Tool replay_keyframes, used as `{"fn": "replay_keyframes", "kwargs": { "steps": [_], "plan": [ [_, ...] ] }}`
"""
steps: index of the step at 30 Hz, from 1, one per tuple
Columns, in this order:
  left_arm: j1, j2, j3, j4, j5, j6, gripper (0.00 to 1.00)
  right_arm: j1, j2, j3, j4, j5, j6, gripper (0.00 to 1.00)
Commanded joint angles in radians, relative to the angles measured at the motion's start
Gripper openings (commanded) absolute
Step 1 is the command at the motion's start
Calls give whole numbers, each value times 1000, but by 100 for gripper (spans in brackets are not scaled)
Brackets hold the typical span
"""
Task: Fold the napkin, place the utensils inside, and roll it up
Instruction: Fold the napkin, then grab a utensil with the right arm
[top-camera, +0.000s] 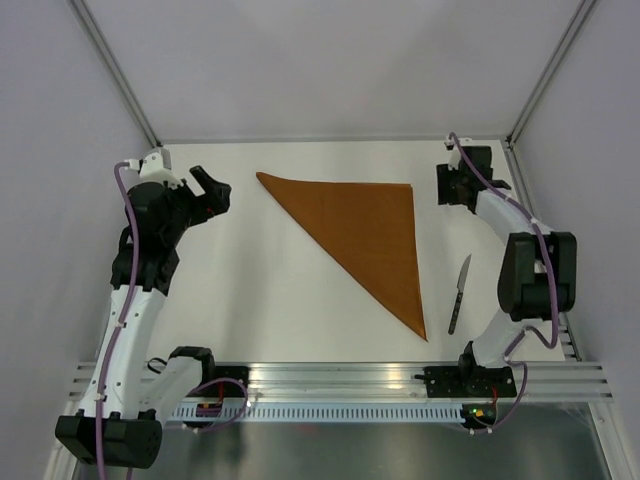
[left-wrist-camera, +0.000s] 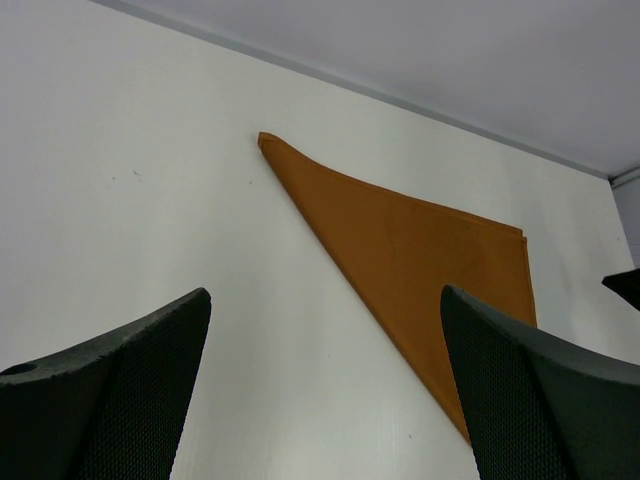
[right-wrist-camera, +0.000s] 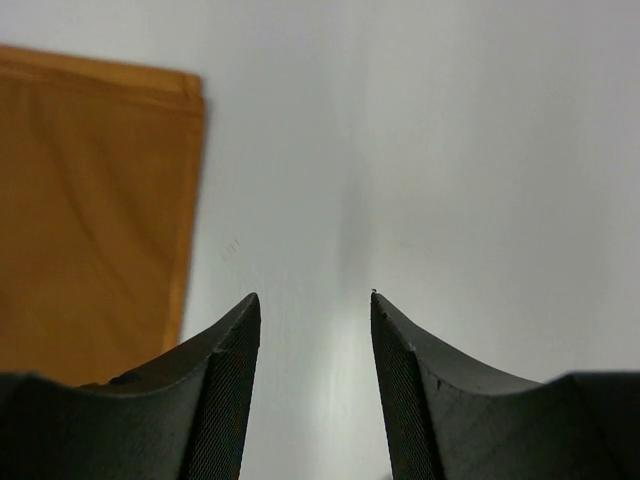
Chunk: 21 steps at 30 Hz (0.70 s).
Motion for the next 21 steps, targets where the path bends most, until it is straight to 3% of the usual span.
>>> {"fn": "replay_keyframes", "kwargs": {
  "steps": [1, 9, 21],
  "plan": [
    [4, -18, -47, 113, 88, -82, 100, -92, -167, -125, -181, -73, -66, 54],
    [4, 11, -96, 202, 134, -106, 100, -134, -390, -393, -359, -79, -251, 53],
    [4, 25, -108, 228, 137, -101, 100, -135, -391, -476, -507, -152, -456, 53]
  ]
}}
